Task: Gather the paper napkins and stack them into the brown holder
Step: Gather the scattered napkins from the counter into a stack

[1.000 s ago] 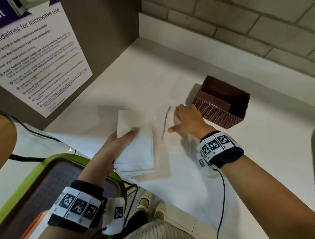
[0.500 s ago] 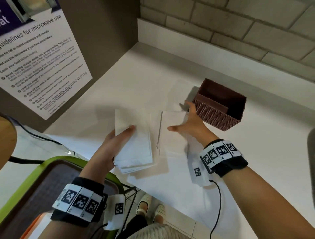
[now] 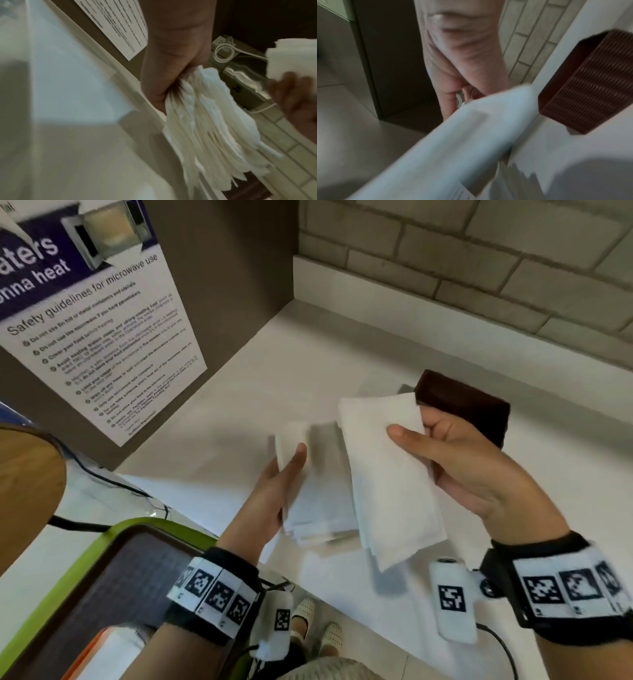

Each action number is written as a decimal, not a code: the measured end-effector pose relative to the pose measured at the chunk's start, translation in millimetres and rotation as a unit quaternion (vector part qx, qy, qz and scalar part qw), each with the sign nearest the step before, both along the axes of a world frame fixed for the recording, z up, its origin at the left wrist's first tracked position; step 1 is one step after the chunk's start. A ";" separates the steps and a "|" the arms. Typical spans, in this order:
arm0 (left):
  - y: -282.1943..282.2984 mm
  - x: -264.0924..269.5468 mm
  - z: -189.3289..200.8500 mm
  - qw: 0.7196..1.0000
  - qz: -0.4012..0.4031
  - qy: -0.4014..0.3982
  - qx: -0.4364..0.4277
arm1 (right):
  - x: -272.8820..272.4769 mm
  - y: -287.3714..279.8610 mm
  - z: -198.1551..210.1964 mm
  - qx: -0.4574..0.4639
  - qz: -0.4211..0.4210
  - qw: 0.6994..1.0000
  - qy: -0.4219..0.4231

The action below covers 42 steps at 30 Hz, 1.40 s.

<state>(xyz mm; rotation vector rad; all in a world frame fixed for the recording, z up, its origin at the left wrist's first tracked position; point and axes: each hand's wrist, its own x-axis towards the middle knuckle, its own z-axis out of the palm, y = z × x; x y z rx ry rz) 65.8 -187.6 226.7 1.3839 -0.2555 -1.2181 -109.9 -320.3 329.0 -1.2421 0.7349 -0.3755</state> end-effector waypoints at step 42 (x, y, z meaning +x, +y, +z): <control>-38.5 -68.2 11.8 0.954 -0.169 -0.199 -0.148 | -43.2 29.4 -64.8 -0.111 -0.121 0.985 0.044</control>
